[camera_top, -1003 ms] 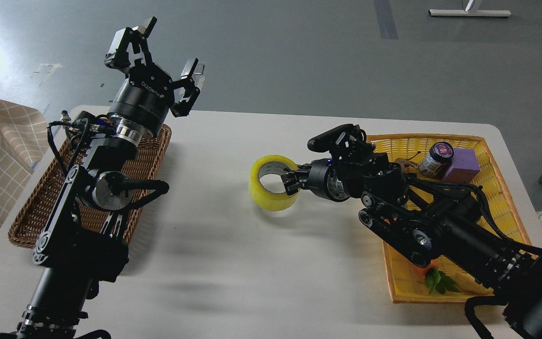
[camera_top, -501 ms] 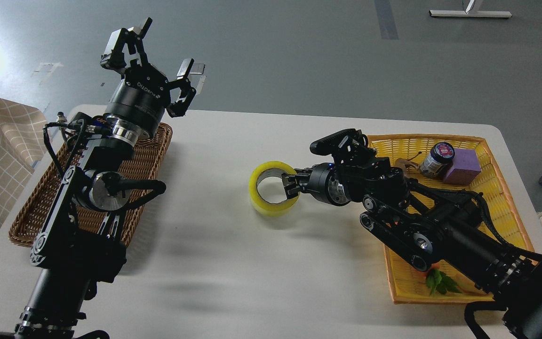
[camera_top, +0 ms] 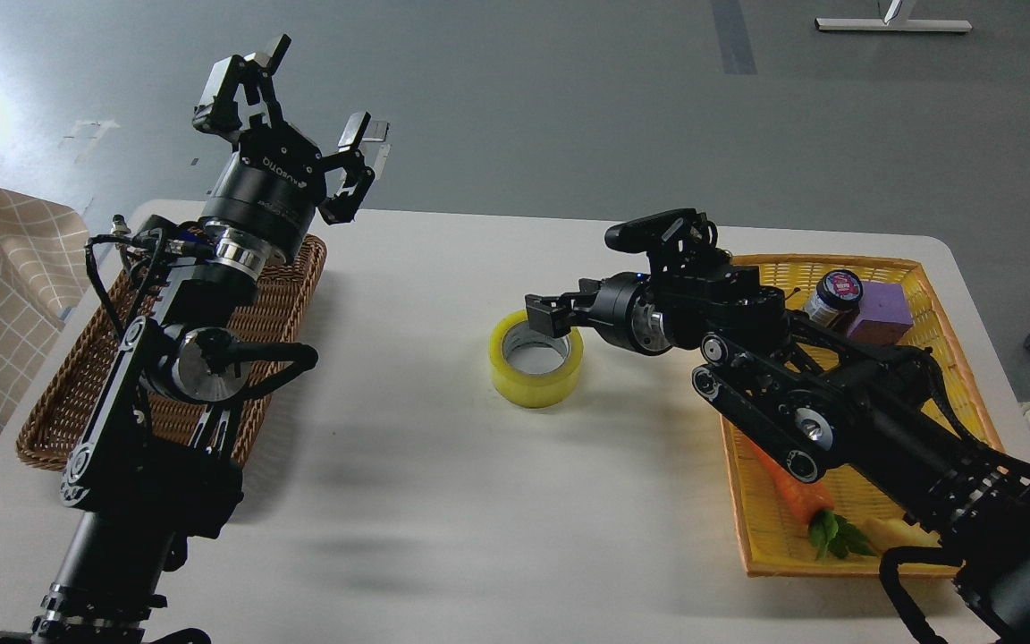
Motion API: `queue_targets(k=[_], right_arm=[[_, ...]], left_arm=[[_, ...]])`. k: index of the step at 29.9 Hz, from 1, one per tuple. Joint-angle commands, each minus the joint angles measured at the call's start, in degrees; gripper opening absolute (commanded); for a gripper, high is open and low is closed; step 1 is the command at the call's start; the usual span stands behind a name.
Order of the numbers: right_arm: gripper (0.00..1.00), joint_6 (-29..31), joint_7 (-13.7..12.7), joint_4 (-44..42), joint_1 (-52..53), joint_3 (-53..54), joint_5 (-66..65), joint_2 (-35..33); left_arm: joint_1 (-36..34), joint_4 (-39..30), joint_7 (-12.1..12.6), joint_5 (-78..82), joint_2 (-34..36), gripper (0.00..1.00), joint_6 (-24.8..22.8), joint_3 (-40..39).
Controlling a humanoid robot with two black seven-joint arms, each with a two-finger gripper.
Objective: Place and transfer tape with both arms
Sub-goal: 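Withdraw the right arm up and back above the tray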
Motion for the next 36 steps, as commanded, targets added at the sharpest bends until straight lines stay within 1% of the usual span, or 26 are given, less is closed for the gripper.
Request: queue_targets(k=[1,2,3,5,8,12,14,15,16,18,20,22,24,27,29,30,32,36], right_arm=[[0.86,-3.5,0.0,1.1,2.2,6.6,1.6,0.0],[0.91,-5.1,-0.1,1.8,2.6,9.1,1.6,0.0],[0.95,-5.9,-0.1,2.2,2.6,10.4,1.6,0.0],[0.99,-6.6,-0.1,3.9,2.8,14.0,2.1,0.0],[1.00,-6.7,-0.1,6.0,1.8,19.6,6.9,0.0],[1.00,-7.2,-0.1,7.8,0.8,23.7,12.6,0.0],[1.00,-7.2,0.0,11.3,-0.5,25.9,15.6,0.0],[1.00,-7.2,0.0,13.8,-1.8,28.0,18.7,0.0],[1.00,-7.0,0.1,15.7,-3.5,29.9,23.1,0.0],[1.00,-6.8,0.0,17.8,-4.9,31.7,28.0,0.0],[1.00,-6.8,0.1,20.5,-6.4,33.7,35.1,-0.1],[1.00,-7.0,0.2,23.4,-8.5,36.7,42.6,-1.2],[1.00,-7.2,0.2,24.1,-9.2,39.0,45.7,-1.2],[1.00,-7.0,0.2,24.5,-11.8,44.7,53.0,-0.7],[1.00,-6.9,0.3,24.5,-13.5,46.9,57.4,-0.7],[1.00,-6.9,0.3,24.8,-14.6,47.6,59.9,-0.7],[1.00,-6.9,0.3,25.3,-15.5,47.8,62.1,-0.7],[1.00,-7.1,0.3,27.0,-16.9,48.4,63.9,-0.5]], left_arm=[[-0.1,0.0,-5.1,0.0,0.0,0.98,0.1,0.0],[-0.1,0.0,-6.8,0.0,0.1,0.98,0.3,0.1],[-0.2,0.1,-7.1,0.1,0.1,0.98,0.4,0.2],[-0.2,0.2,-7.2,0.1,0.1,0.98,1.8,0.5],[-0.2,0.2,-7.0,0.2,0.3,0.98,4.8,1.0],[-0.4,0.2,-6.9,0.2,0.4,0.98,4.9,1.2],[-0.7,0.2,-4.7,0.4,0.6,0.98,4.9,2.1],[-1.0,-0.1,-2.0,0.6,0.7,0.98,5.0,2.8],[-1.2,-0.1,0.2,0.6,1.0,0.98,5.0,3.1],[-1.4,-0.1,1.1,0.6,1.3,0.98,5.0,3.2],[-1.7,-0.1,1.1,0.7,1.4,0.98,4.7,3.4],[-2.8,0.0,0.5,0.8,1.5,0.98,4.0,4.1],[-3.3,0.1,-0.6,1.2,1.5,0.98,3.3,4.8],[-3.5,0.1,-4.6,3.1,1.6,0.98,3.2,7.1],[-3.5,0.1,-6.4,5.6,1.4,0.98,3.5,7.6],[-3.5,0.1,-6.8,6.8,1.2,0.98,4.0,7.6],[-3.5,-0.1,-6.8,7.4,1.0,0.98,4.9,7.6],[-4.7,-0.4,-6.1,7.5,0.3,0.98,11.8,7.6]])
